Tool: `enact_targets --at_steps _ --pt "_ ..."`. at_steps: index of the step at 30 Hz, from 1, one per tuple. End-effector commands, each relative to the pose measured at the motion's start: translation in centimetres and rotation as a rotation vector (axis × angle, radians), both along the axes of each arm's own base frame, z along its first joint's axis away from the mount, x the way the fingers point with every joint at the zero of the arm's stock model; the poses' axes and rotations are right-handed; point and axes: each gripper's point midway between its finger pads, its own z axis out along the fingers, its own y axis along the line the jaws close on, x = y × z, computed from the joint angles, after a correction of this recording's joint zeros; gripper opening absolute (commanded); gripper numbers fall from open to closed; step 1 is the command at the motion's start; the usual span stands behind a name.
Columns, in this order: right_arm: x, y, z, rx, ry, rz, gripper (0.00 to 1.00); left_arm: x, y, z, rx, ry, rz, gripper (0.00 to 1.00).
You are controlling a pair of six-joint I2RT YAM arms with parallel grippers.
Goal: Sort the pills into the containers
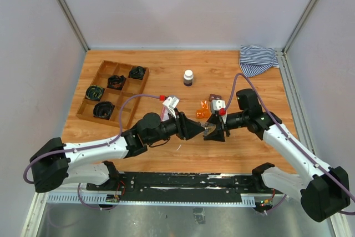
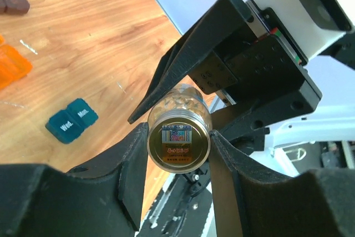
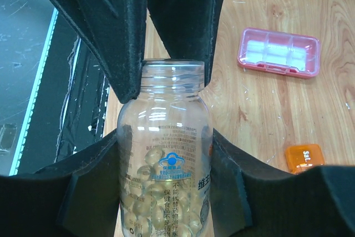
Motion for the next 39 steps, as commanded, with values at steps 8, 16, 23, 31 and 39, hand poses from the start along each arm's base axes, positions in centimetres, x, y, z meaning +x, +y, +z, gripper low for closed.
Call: enact_targets --at_steps 8,16,23,31,39 --pt "1.0 0.5 2.2 0.051 -0.108 0.017 0.01 1.6 -0.2 1.8 -0.103 0.161 0.135 0.45" --pt "1.0 0.5 2.1 0.050 -0.107 0.017 0.01 1.7 1.4 1.9 -0.096 0.099 0.173 0.93" --pt "0.9 0.4 2.2 0.053 -0.109 0.022 0.01 0.4 3.3 1.3 -0.084 -0.042 0.132 0.99" --pt "0.8 0.4 2.1 0.051 -0.112 0.029 0.01 -3.5 5.5 1.8 -0.170 -0.382 -0.026 0.99" --pt "0.9 0.4 2.1 0.047 -0.117 0.029 0.00 -4.0 5.3 1.2 -0.081 -0.561 -0.076 0.99"
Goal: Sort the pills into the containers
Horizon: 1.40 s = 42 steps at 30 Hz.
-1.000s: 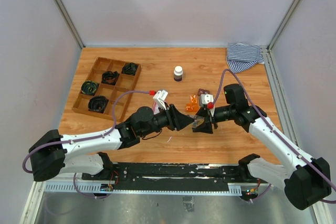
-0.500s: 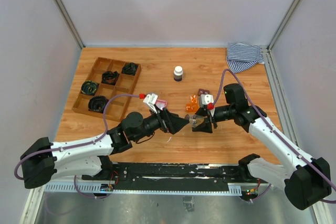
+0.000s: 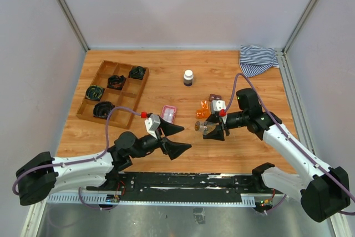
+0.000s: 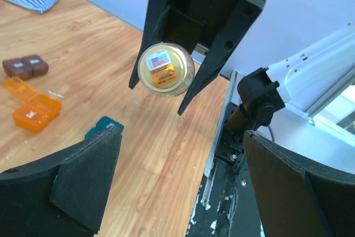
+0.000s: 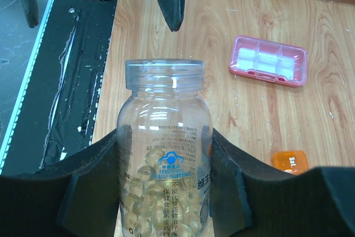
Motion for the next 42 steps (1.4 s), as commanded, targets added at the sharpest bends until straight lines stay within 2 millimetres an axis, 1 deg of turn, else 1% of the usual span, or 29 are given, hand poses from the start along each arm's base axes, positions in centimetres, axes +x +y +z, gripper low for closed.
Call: enact_targets --at_steps 1,8,19,29,36,42 --pt "0.2 0.4 1.9 0.039 -0.061 0.028 0.01 -0.6 0.1 2.3 -0.013 -0.211 -0.025 0.99" --pt "0.2 0.3 1.8 0.038 -0.062 0.030 0.01 -0.8 0.6 2.4 0.008 -0.300 -0.019 0.99" --pt "0.2 0.3 1.8 0.035 -0.066 0.029 0.01 -1.0 0.8 3.4 0.038 -0.426 -0.026 0.99" --pt "0.2 0.3 1.7 0.032 -0.064 0.028 0.01 -0.8 0.0 3.6 0.082 -0.445 -0.044 0.99" --pt "0.2 0.3 1.7 0.031 -0.066 0.028 0.01 -0.8 -0.5 4.2 0.121 -0.513 -0.075 0.99" --pt "0.2 0.2 1.8 0.031 -0.071 0.027 0.01 -0.2 -0.6 4.2 0.120 -0.497 -0.084 0.99"
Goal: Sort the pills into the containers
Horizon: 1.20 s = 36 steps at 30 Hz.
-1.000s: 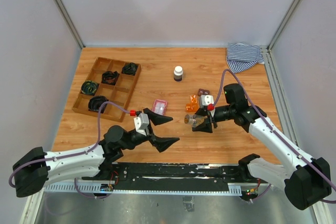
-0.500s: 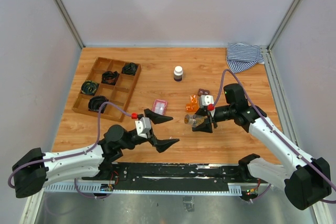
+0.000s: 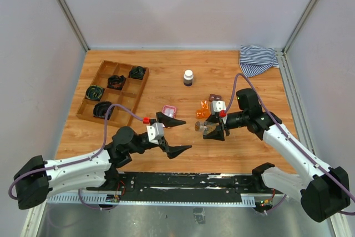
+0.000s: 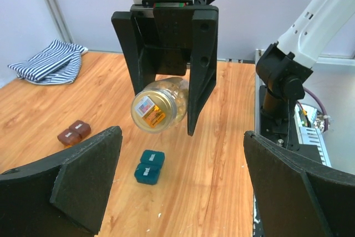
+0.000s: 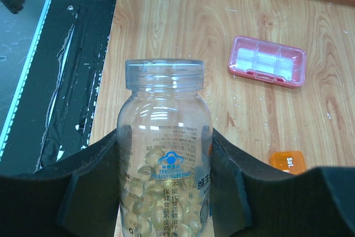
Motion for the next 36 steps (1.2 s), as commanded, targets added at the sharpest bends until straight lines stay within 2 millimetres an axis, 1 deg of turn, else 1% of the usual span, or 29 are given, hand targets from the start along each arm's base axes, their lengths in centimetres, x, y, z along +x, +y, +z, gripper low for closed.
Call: enact_targets --at_steps 1,6,13,16,19,22,28,32,36 --pt "0.2 0.2 1.9 0.033 -0.055 0.020 0.01 0.2 -0.3 0.9 -0.008 -0.019 -0.023 0.99" --pt "0.2 0.2 1.8 0.033 -0.057 0.020 0.00 0.3 -0.5 0.9 -0.005 -0.014 -0.035 0.99" --pt "0.2 0.2 1.8 0.033 -0.058 0.023 0.01 0.4 -0.9 1.8 0.029 -0.099 -0.072 0.99" --pt "0.1 0.2 1.9 0.036 -0.060 0.025 0.00 0.8 -1.3 1.9 0.050 -0.112 -0.094 0.97" --pt "0.0 0.2 2.0 0.039 -0.061 0.028 0.01 1.3 -1.8 1.6 0.079 -0.108 -0.113 0.96" --pt "0.0 0.2 2.1 0.042 -0.062 0.030 0.01 2.2 -2.4 0.9 0.115 -0.091 -0.106 0.94" --pt "0.0 0.2 2.1 0.043 -0.064 0.030 0.01 3.7 -3.8 0.2 0.160 -0.072 -0.100 0.92" --pt "-0.1 0.2 2.2 0.044 -0.065 0.031 0.01 4.0 -4.3 -0.1 0.170 -0.062 -0.105 0.87" --pt "-0.1 0.2 2.1 0.043 -0.064 0.031 0.01 3.9 -4.3 -0.1 0.168 -0.054 -0.109 0.84"
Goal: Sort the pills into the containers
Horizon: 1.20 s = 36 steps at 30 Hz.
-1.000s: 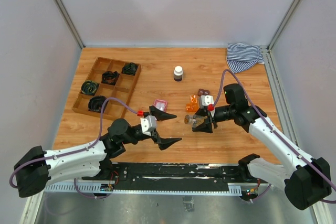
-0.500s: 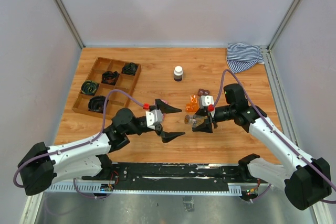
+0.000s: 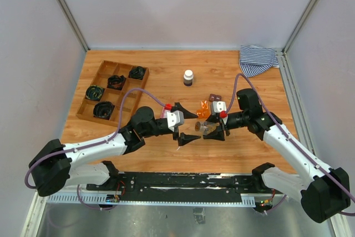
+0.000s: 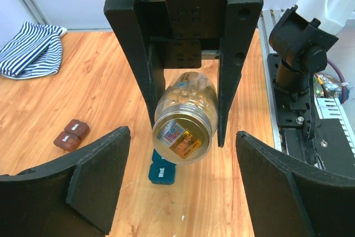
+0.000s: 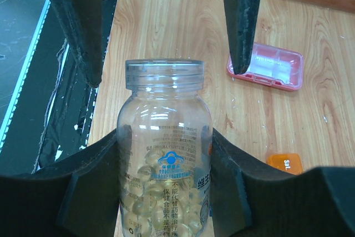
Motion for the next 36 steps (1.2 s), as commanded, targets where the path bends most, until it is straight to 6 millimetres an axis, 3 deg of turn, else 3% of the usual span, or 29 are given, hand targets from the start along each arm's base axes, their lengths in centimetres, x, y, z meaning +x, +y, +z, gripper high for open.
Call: enact_targets --at_steps 1,8,14,16,19,20,24,28,32,36 --pt "0.0 0.2 1.9 0.037 -0.048 0.022 0.01 0.2 -0.3 1.5 -0.026 -0.027 -0.013 0.82" --pt "0.0 0.2 2.0 0.038 -0.048 0.023 0.01 0.2 -0.4 1.4 -0.023 -0.014 -0.018 0.69" --pt "0.0 0.2 1.9 0.037 -0.044 0.023 0.01 0.1 -0.7 1.3 -0.022 0.006 -0.031 0.52" --pt "0.0 0.3 1.9 0.037 -0.044 0.022 0.01 0.0 -0.8 1.2 -0.018 0.022 -0.036 0.40" --pt "0.0 0.2 1.9 0.036 -0.044 0.021 0.01 0.1 -0.8 0.9 -0.008 0.076 -0.024 0.11" --pt "0.1 0.2 1.9 0.035 -0.044 0.020 0.01 0.1 -0.8 0.9 -0.012 0.101 -0.015 0.08" --pt "0.1 0.2 1.8 0.033 -0.044 0.018 0.01 -0.1 -0.7 2.1 -0.068 0.268 0.018 0.01" --pt "0.2 0.2 1.8 0.030 -0.044 0.013 0.01 1.3 0.1 3.4 -0.194 0.550 0.168 0.00" --pt "0.2 0.2 1.8 0.028 -0.038 0.012 0.00 2.0 0.5 2.6 -0.294 0.822 0.292 0.00" --pt "0.3 0.2 1.7 0.027 -0.032 0.010 0.01 2.3 0.1 2.2 -0.335 0.943 0.401 0.00"
